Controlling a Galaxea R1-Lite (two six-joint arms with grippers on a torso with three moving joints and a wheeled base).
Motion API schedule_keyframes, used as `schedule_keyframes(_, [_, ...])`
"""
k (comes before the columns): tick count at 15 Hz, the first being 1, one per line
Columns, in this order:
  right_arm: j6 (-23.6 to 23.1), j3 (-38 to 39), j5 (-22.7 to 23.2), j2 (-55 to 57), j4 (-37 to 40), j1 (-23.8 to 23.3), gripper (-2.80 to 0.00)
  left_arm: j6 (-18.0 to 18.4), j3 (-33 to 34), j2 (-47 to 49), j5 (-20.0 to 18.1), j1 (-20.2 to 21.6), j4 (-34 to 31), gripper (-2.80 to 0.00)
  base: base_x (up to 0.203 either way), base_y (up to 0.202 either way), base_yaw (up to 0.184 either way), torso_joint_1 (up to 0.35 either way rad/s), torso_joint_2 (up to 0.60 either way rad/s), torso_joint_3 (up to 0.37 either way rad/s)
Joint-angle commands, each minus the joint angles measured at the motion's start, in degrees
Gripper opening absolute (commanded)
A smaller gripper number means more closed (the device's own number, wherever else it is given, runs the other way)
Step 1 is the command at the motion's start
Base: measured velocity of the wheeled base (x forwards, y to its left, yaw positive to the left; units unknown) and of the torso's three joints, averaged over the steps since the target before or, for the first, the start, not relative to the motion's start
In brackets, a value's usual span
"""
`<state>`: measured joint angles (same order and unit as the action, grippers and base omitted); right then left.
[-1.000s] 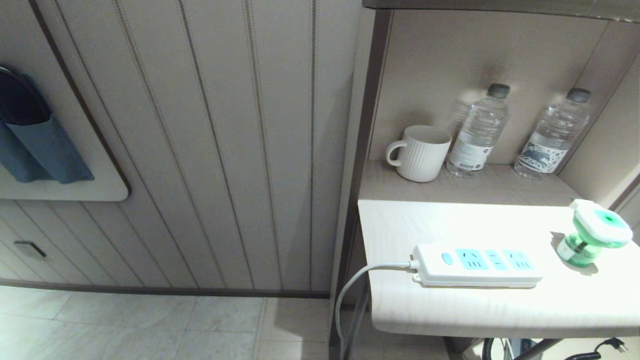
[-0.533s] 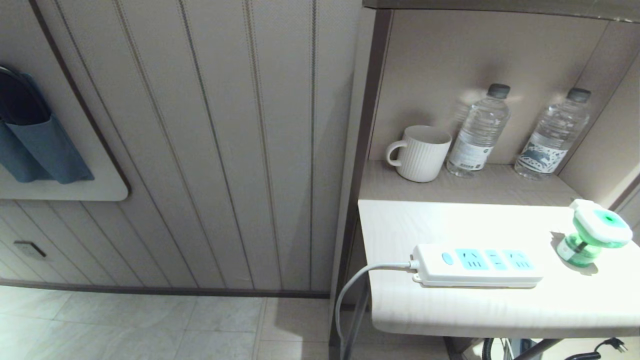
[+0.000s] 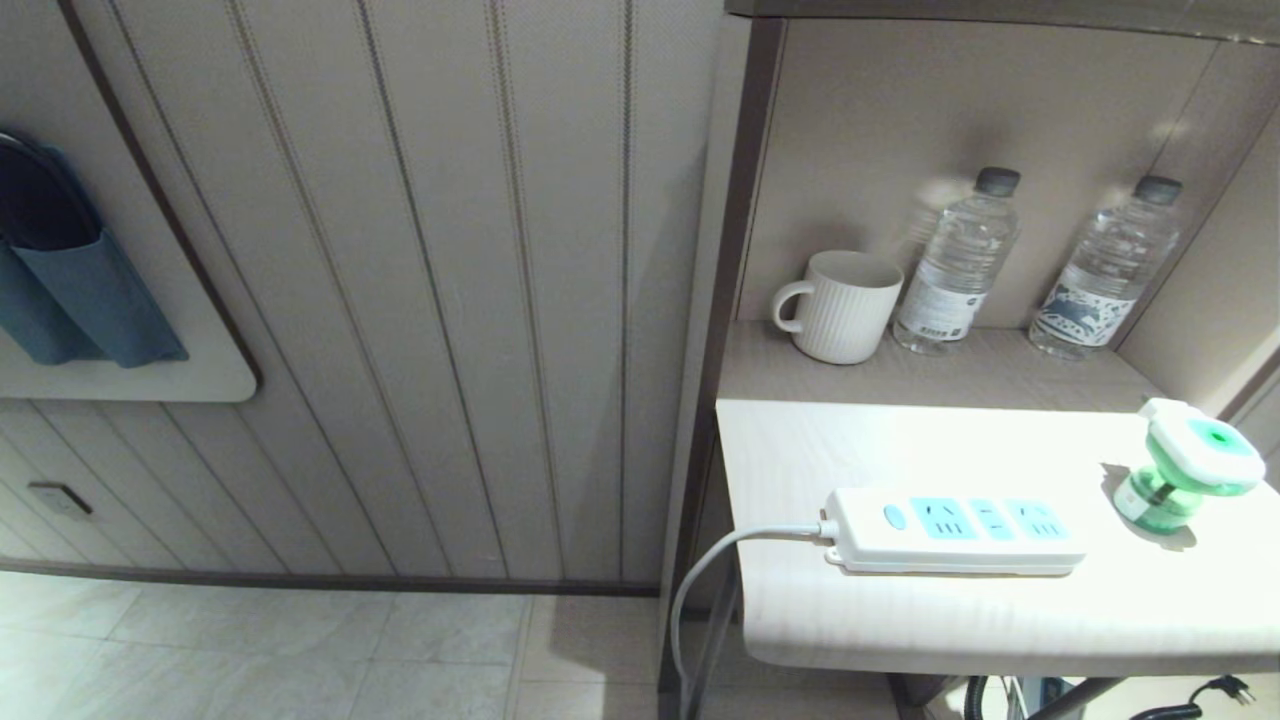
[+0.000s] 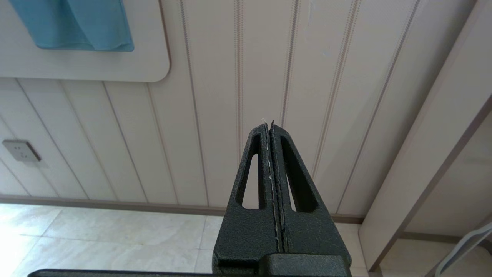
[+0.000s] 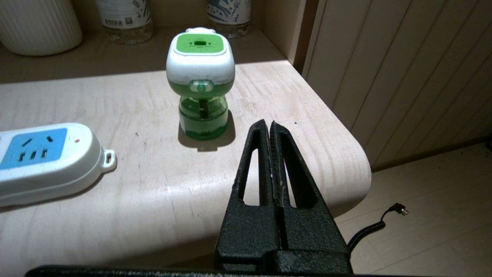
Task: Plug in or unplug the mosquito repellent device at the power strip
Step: Pick up the mosquito repellent liquid
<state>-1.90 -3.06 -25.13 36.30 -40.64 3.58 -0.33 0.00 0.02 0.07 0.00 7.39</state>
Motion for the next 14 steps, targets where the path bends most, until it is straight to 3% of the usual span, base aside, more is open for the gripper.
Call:
schedule_keyframes(1, [0.57,-0.71,-0.34,5.71,-3.02,-0.59,-2.8,-0.02,0.0,-0.02,0.01,0.0,0.08,-2.8,0.0,0.0,0.0,0.0,0.0,0.0])
schedule_keyframes(4, [0.9,-0.44,-0.46,8.13,-5.49,-2.48,-2.8,-0.02,0.0,-0.02,0.01,0.0,0.08,-2.8,0.0,0.0,0.0,0.0,0.0,0.0])
schedule_keyframes(6, [1.22,0.66,-0.55,15.6,-11.59,-4.51,-2.8,-0.11,0.0,-0.02,0.01,0.0,0.08,-2.8,0.0,0.0,0.0,0.0,0.0,0.0])
schedule_keyframes(7, [1.39,1.27,-0.6,17.46,-14.81,-5.52,0.0,-0.11,0.0,-0.02,0.01,0.0,0.08,-2.8,0.0,0.0,0.0,0.0,0.0,0.0])
schedule_keyframes(12, [1.46,1.48,-0.62,17.67,-15.34,-5.78,0.0,-0.11,0.0,-0.02,0.01,0.0,0.08,-2.8,0.0,0.0,0.0,0.0,0.0,0.0])
schedule_keyframes(14, [1.46,1.14,1.49,19.36,-18.96,-5.64,0.0,-0.02,0.0,-0.02,0.01,0.0,0.08,-2.8,0.0,0.0,0.0,0.0,0.0,0.0])
